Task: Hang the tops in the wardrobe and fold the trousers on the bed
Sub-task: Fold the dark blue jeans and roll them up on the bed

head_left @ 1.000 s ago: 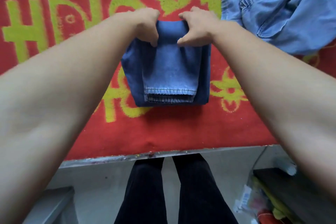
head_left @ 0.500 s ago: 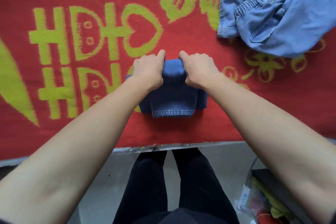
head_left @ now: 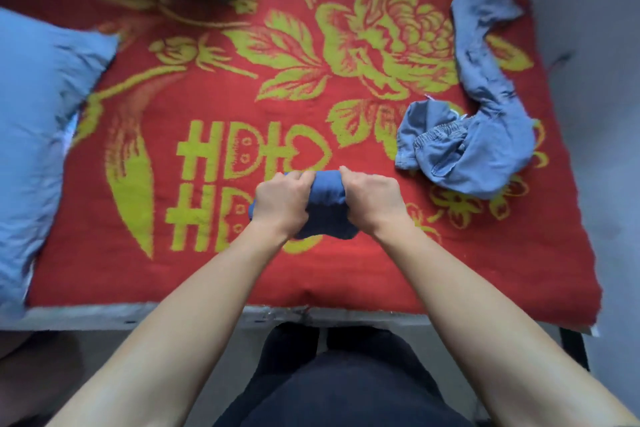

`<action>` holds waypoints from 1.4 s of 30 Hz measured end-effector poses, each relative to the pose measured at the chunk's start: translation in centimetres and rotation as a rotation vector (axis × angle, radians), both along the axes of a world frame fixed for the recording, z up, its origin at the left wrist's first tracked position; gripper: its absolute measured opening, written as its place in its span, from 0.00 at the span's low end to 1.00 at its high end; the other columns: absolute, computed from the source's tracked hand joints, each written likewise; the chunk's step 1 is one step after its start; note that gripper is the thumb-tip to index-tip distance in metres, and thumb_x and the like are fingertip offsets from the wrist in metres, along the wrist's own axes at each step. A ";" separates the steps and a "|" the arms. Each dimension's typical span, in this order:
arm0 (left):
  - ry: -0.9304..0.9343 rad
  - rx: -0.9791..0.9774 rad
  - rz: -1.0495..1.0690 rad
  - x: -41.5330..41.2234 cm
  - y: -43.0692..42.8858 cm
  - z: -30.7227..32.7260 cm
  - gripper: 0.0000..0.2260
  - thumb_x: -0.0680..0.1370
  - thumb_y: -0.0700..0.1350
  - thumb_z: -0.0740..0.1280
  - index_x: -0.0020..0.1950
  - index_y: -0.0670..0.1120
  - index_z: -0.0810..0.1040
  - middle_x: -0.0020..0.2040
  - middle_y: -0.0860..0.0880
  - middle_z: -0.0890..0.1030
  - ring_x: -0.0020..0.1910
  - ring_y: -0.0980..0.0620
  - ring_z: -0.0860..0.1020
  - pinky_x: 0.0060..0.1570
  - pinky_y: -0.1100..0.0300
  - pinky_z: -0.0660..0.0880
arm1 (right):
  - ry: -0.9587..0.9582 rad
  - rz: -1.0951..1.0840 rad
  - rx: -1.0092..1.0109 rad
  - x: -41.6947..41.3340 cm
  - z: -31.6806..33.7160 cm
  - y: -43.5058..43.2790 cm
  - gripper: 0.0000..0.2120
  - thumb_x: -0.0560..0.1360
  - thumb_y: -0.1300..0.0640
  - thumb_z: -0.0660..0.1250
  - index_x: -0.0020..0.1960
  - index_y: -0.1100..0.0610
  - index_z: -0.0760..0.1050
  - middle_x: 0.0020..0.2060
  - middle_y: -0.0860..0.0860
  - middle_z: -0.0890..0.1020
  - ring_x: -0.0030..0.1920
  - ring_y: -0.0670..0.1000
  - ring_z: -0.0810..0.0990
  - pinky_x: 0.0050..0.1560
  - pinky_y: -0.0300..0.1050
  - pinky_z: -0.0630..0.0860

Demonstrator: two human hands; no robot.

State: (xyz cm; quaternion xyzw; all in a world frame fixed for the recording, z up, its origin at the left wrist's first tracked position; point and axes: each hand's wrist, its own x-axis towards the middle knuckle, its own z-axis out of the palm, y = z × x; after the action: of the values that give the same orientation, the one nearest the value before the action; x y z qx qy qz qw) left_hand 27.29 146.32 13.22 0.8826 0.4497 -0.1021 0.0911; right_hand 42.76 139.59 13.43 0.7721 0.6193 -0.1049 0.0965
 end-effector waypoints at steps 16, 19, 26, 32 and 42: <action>-0.040 0.698 0.504 -12.6 -8.7 25.9 0.17 0.67 0.42 0.67 0.56 0.50 0.77 0.43 0.50 0.81 0.42 0.43 0.79 0.29 0.57 0.69 | -0.031 0.633 0.635 -10.4 25.3 2.2 0.24 0.68 0.52 0.71 0.63 0.47 0.72 0.53 0.47 0.80 0.53 0.54 0.80 0.38 0.45 0.73; 0.027 0.640 0.621 -16.8 -14.6 26.0 0.19 0.70 0.43 0.65 0.61 0.50 0.75 0.48 0.50 0.81 0.48 0.43 0.80 0.37 0.54 0.75 | 0.051 0.801 0.596 -15.5 24.7 -1.1 0.24 0.68 0.51 0.72 0.62 0.47 0.71 0.53 0.47 0.80 0.51 0.54 0.81 0.37 0.44 0.70; 0.216 0.751 0.901 -29.5 -28.2 32.5 0.21 0.72 0.43 0.64 0.64 0.53 0.72 0.54 0.51 0.81 0.53 0.45 0.79 0.43 0.53 0.76 | 0.166 1.092 0.661 -31.4 30.8 -9.8 0.23 0.69 0.51 0.71 0.63 0.48 0.71 0.52 0.50 0.81 0.51 0.55 0.82 0.43 0.48 0.75; 0.339 0.951 1.082 -41.8 -42.0 41.7 0.18 0.73 0.44 0.65 0.63 0.52 0.74 0.52 0.52 0.82 0.50 0.45 0.80 0.40 0.54 0.74 | 0.257 1.273 0.907 -47.0 40.5 -20.8 0.20 0.70 0.54 0.70 0.60 0.50 0.73 0.50 0.50 0.82 0.51 0.56 0.82 0.39 0.47 0.71; 0.687 1.098 1.289 -61.5 -66.5 52.7 0.16 0.73 0.44 0.69 0.60 0.49 0.75 0.47 0.50 0.82 0.47 0.44 0.81 0.34 0.54 0.72 | 0.432 1.504 1.247 -71.6 51.3 -42.2 0.10 0.74 0.57 0.65 0.55 0.52 0.75 0.41 0.50 0.81 0.40 0.56 0.82 0.32 0.44 0.65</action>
State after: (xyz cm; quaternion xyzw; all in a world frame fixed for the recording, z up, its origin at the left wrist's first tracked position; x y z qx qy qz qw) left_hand -34.23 79.77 65.93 0.3011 0.8434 -0.0602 -0.4410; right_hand -28.89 97.37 64.77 0.0566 0.8954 0.1891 -0.3991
